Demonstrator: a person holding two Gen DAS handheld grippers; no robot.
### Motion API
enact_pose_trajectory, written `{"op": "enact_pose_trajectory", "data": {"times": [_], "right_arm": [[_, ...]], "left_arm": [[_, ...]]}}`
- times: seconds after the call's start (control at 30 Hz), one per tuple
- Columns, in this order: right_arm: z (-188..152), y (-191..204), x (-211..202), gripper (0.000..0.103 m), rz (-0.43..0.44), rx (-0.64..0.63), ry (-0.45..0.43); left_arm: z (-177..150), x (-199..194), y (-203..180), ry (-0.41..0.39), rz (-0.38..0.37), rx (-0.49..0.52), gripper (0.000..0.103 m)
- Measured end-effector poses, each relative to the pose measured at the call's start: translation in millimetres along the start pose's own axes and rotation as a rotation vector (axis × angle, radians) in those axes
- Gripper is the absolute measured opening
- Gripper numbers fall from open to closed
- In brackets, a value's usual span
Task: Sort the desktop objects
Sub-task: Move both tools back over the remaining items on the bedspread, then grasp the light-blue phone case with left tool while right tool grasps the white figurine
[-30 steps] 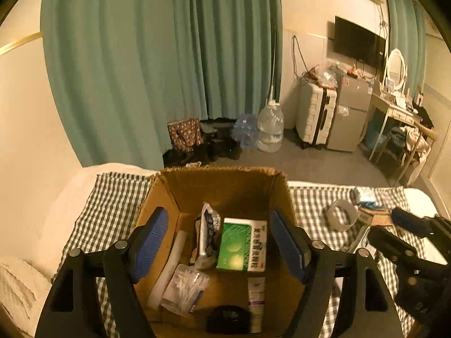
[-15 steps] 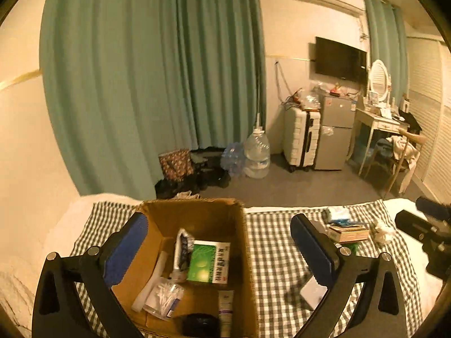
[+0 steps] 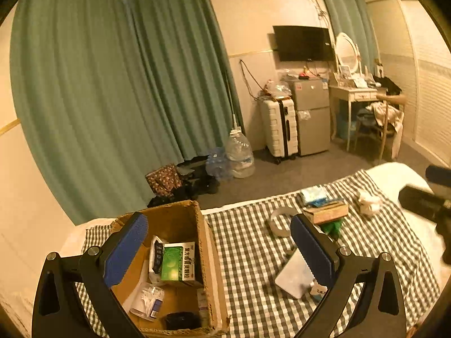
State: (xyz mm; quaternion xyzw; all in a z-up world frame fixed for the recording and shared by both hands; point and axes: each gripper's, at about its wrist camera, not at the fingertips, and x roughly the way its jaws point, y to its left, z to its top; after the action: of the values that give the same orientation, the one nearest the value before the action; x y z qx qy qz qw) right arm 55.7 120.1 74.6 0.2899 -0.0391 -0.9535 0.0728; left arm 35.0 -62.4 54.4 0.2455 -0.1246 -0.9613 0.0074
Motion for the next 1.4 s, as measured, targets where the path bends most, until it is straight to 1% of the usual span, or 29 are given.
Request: {"op": "enact_pose_trajectory", "data": {"times": [0.07,0.13,0.23,0.37,0.47,0.6,0.67,0.83,0.97,1.1,1.4], "right_arm": [[-10,-8,5,0.086,0.002,0.008,0.03],[-18,-21,9,0.086,0.01,0.039,0.059],[-26,-39,14,0.086,0.007,0.074,0.079],[-31,-56,20,0.086,0.009,0.106,0.079],[-39,-64,27,0.086,0.005,0.104,0.077],[-50,-67,43,0.086,0.021,0.101,0.084],[-57,-69,55,0.086,0.021,0.099,0.101],[-77,-65,87,0.086,0.033,0.089,0.156],[-95,-59,109,0.086,0.042,0.063,0.194],[-110,-54,131,0.086,0.052,0.056,0.237],[-138,-35,166,0.086,0.085,0.008,0.319]], "left_arm": [[1,-2,-3,-0.007,-0.005,0.003,0.103],[2,-2,-5,-0.002,-0.026,-0.023,0.103],[1,7,-9,0.031,-0.074,-0.073,0.103],[-7,27,-21,0.082,-0.101,-0.106,0.103],[-14,37,-34,0.095,-0.115,-0.106,0.103],[-24,49,-50,0.111,-0.135,-0.083,0.103],[-26,56,-55,0.124,-0.131,-0.08,0.103],[-30,77,-56,0.151,-0.164,-0.112,0.103],[-32,92,-60,0.149,-0.156,-0.109,0.103],[-41,109,-62,0.184,-0.16,-0.116,0.103],[-65,146,-72,0.258,-0.195,-0.074,0.103]]}}
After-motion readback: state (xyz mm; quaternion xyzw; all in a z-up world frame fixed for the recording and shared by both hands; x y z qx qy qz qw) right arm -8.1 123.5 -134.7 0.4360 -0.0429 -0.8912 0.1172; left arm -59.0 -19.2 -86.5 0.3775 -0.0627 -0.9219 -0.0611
